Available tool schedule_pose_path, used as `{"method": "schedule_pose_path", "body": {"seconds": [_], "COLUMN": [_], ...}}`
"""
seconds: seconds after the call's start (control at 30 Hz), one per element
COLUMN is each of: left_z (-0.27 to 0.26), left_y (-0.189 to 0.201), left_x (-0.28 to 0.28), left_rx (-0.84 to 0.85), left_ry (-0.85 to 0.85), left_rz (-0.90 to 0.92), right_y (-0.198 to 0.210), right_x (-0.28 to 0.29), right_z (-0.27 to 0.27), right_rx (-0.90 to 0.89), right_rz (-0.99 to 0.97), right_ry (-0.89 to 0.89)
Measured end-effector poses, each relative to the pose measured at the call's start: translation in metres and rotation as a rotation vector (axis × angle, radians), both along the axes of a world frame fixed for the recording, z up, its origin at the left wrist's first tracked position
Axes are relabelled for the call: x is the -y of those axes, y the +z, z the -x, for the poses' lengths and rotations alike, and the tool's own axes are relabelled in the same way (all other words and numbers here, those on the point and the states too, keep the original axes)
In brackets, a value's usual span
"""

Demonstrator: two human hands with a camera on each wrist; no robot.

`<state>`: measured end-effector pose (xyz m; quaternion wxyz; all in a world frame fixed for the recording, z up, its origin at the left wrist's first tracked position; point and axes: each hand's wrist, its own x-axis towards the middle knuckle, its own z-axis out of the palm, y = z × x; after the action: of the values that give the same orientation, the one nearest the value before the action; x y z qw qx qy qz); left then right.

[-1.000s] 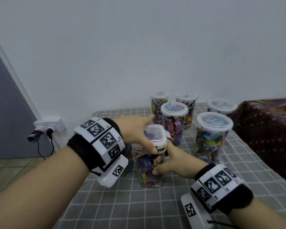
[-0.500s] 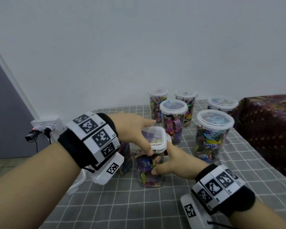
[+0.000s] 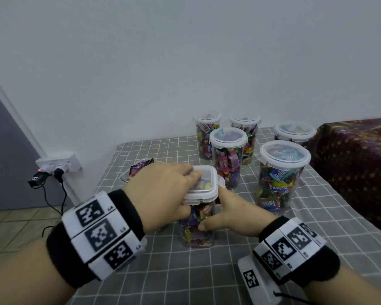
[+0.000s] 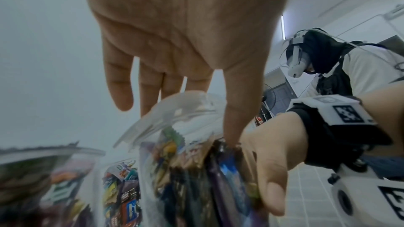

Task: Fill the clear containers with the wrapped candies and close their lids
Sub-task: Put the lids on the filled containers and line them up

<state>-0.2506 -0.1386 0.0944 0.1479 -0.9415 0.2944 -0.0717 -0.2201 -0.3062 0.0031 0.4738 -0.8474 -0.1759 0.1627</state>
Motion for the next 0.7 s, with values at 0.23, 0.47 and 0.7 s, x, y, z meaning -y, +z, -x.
{"method": "schedule_pose_path", "body": {"seconds": [0.23,0.47,0.7], "left_z": [0.010,0.018,0.001], "left_y": [-0.011,-0.024,0.013], "left_x": [0.003,0.003,-0.002], "left_rx": [-0.059,-0.058,-0.222], "left_ry": [0.042,0.084,0.079], "left_rz": [-0.039,0.014,0.145], "right_y": [0.002,0.002,0.005], "right_x": [0.000,0.000,-0.001], "right_z": [0.001,0.002,0.005], "right_rx": [0.030,0.005,-0.008], "right_rz": [0.008,-0.075,-0.063], "right_ry": [0.006,0.036,0.025]}}
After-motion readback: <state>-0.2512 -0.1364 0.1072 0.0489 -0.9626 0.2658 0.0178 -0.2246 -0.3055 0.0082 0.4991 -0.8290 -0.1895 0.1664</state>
